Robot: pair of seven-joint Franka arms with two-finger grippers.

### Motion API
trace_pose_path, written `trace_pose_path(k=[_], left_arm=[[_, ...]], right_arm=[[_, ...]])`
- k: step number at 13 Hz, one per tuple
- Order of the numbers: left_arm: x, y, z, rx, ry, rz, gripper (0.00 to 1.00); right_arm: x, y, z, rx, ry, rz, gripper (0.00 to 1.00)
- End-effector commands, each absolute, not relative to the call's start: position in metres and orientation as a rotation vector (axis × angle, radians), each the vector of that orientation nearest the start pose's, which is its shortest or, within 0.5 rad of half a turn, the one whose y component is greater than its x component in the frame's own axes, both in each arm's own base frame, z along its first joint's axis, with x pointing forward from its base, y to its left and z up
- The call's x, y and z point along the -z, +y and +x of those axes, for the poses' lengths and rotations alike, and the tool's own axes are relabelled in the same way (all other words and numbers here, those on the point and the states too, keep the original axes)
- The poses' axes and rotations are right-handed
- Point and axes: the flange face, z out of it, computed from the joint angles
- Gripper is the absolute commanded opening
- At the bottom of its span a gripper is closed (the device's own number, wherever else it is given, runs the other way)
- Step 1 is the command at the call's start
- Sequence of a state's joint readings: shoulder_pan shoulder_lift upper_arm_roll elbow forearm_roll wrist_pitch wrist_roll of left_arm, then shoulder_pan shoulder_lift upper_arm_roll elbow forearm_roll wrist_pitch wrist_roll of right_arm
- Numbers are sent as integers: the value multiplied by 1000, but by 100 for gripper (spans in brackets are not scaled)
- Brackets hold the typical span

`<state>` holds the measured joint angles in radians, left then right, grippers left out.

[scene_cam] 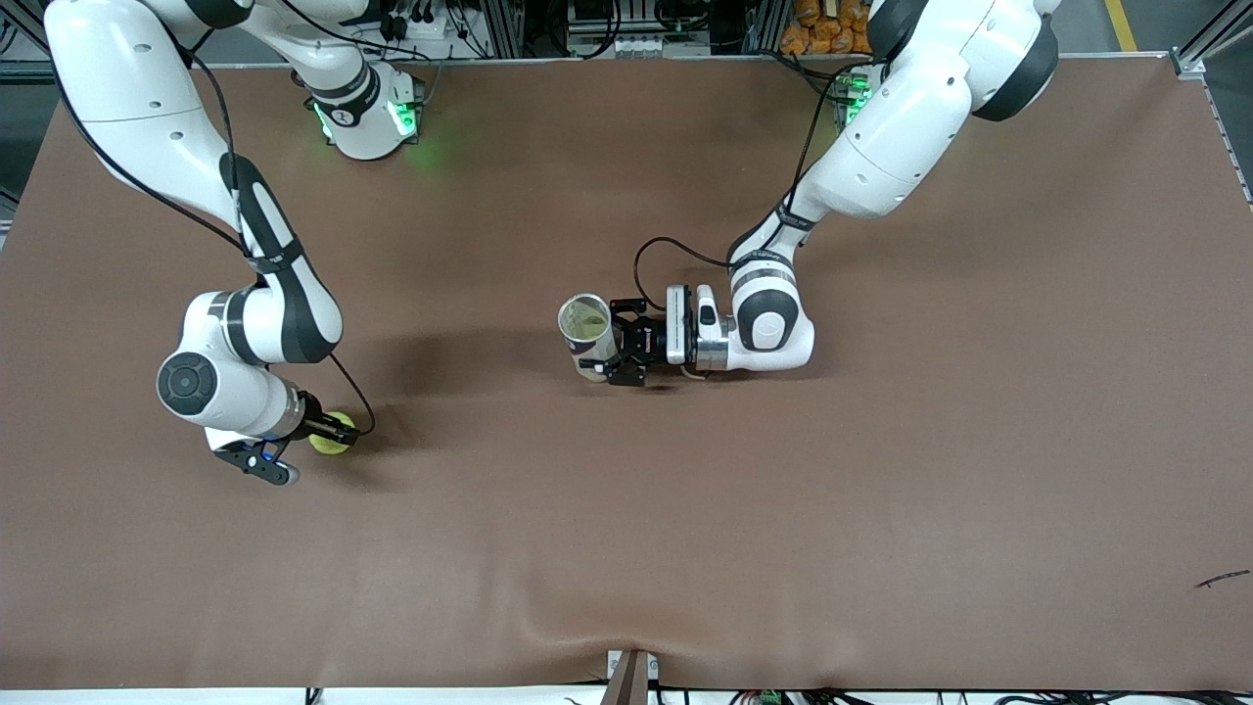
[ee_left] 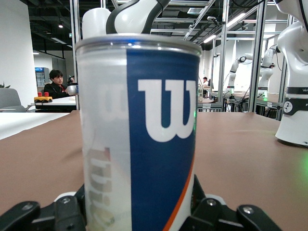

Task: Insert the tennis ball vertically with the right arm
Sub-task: 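Grasp the Wilson 3 tennis ball with the right gripper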

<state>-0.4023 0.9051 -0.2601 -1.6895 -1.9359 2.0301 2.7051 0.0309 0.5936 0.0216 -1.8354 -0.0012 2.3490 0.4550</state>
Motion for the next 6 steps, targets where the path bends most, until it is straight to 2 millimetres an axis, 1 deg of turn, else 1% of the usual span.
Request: trace_pose_path(k=[1,2,3,5,6], left_arm=[[-94,-436,498,-1191,-1254,1221,77],[-93,-436,498,-1189,-1254,1223,77],[-94,-436,498,-1191,-1254,1221,77],[-93,-436,498,-1190,-1255,1222,77],[-93,-436,498,-1189,-1254,1223,77]], right_arm=[[-251,53,630,-152,596,-3095,64],[-275,72,625,-161,566,-3102,64],[-296,93,619,-169,582,-3096,65],[-333,160,604,-162,655,-3070,65],[-354,196,596,-160,693,-3063,65]])
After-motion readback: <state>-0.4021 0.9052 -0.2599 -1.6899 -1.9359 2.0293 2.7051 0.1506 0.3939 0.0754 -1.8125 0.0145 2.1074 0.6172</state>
